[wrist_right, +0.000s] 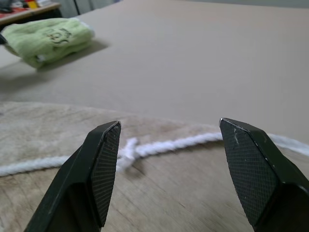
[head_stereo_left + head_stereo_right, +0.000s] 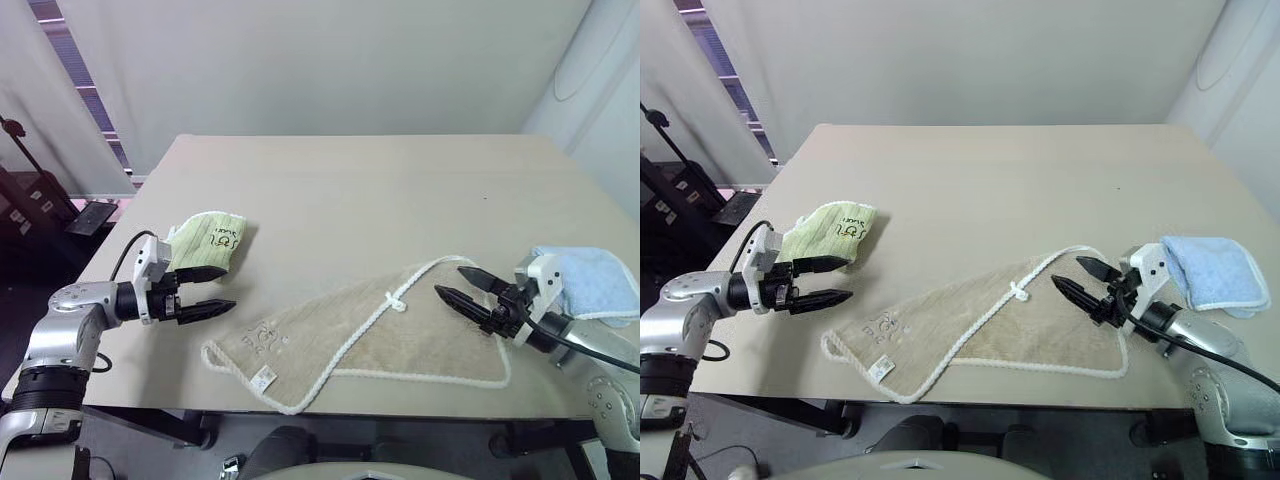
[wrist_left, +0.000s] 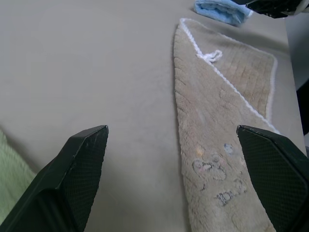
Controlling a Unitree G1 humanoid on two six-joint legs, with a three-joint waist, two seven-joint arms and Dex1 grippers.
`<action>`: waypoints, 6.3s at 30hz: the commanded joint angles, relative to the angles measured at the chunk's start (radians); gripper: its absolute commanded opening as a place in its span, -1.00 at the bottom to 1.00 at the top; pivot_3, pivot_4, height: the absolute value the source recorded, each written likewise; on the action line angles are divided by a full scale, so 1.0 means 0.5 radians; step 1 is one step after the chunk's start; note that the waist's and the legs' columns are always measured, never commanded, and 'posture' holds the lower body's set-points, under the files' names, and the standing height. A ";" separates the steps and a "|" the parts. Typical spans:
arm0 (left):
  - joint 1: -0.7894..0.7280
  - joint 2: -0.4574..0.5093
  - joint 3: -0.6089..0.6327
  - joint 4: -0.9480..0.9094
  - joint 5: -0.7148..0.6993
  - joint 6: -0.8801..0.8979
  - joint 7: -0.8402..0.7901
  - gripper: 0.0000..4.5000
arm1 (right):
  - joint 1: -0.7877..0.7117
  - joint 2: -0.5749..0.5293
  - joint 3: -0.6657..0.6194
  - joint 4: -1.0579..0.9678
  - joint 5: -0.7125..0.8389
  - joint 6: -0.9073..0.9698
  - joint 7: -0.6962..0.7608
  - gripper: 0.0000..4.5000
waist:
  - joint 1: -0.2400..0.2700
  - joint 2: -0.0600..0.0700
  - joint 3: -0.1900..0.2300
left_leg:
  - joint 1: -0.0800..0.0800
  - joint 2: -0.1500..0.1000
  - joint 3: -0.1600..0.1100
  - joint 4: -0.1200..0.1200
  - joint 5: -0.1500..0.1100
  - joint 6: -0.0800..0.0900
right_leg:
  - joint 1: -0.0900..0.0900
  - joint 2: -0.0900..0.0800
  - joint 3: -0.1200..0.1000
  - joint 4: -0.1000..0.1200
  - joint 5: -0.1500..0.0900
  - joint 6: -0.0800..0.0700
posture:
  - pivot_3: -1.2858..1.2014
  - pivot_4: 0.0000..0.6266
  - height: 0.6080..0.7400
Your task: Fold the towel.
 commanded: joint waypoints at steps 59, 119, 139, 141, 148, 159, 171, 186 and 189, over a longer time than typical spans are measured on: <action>0.004 -0.246 -0.430 -0.563 0.128 -0.102 0.089 1.00 | -1.120 0.064 0.290 1.377 -0.785 0.097 -0.510 -0.99 | -0.003 0.002 0.000 | 0.021 0.000 0.000 0.001 0.005 -0.007 | 0.016 0.001 0.002 0.010 0.003 -0.007 | 0.03 -1.00 1.00; -0.467 -0.665 -1.273 -0.387 0.648 -0.209 0.002 1.00 | -1.921 0.571 0.218 0.760 -0.839 0.190 -1.497 -0.99 | -0.101 0.008 0.003 | 0.009 0.001 -0.015 -0.002 0.014 -0.015 | -0.005 0.011 0.000 0.024 0.007 -0.001 | 0.03 -1.00 1.00; -0.617 -0.773 -1.381 -0.105 1.017 0.037 0.329 1.00 | -1.865 0.576 0.174 0.785 -0.862 0.168 -1.540 -0.99 | -0.104 0.008 0.003 | 0.010 0.001 -0.016 0.002 0.017 -0.015 | -0.003 0.012 0.000 0.027 0.009 -0.002 | 0.03 -1.00 1.00; -0.606 -0.749 -1.394 -0.123 1.003 0.060 0.288 0.83 | -1.866 0.571 0.173 0.791 -0.866 0.164 -1.541 -1.00 | -0.111 0.008 0.003 | 0.011 0.001 -0.017 0.001 0.017 -0.015 | -0.003 0.013 0.001 0.027 0.009 -0.002 | 0.03 -1.00 1.00; -0.587 -0.696 -1.434 -0.167 1.023 0.083 0.258 -0.24 | -1.841 0.526 0.215 0.793 -0.930 0.145 -1.521 -1.00 | -0.109 0.008 0.003 | 0.013 0.002 -0.021 -0.003 0.017 -0.016 | -0.004 0.015 0.001 0.027 0.009 -0.002 | 0.03 -1.00 1.00; -0.599 -0.699 -1.435 -0.109 1.043 -0.028 0.253 -0.99 | -1.816 0.527 0.229 0.786 -0.972 0.150 -1.519 -1.00 | -0.105 0.008 0.003 | 0.014 0.002 -0.021 -0.003 0.017 -0.016 | -0.003 0.015 0.001 0.027 0.009 -0.002 | 0.03 -1.00 1.00; -1.024 -0.437 -0.323 0.038 0.076 0.788 0.155 -0.99 | -1.701 0.418 0.089 0.849 -0.941 0.119 -1.488 -1.00 | -0.108 0.005 0.005 | 0.003 0.001 -0.022 0.000 0.019 -0.018 | -0.015 0.016 0.000 0.031 0.009 -0.002 | 0.03 -1.00 1.00; -1.894 -0.828 0.302 1.822 0.257 -0.339 1.358 -0.99 | -1.986 0.225 0.046 1.607 -0.963 -0.267 -1.408 -1.00 | -0.109 -0.006 0.009 | 0.000 -0.001 -0.021 0.002 0.021 -0.021 | -0.017 0.013 0.001 0.033 0.012 0.002 | 0.03 -1.00 1.00; -1.965 -0.931 0.350 1.916 0.297 -0.641 1.618 -0.99 | -2.210 0.224 0.056 2.033 -0.984 -0.555 -1.409 -1.00 | -0.123 -0.009 0.011 | -0.003 -0.001 -0.020 0.000 0.026 -0.029 | -0.017 0.013 0.002 0.035 0.012 0.002 | 0.03 -1.00 1.00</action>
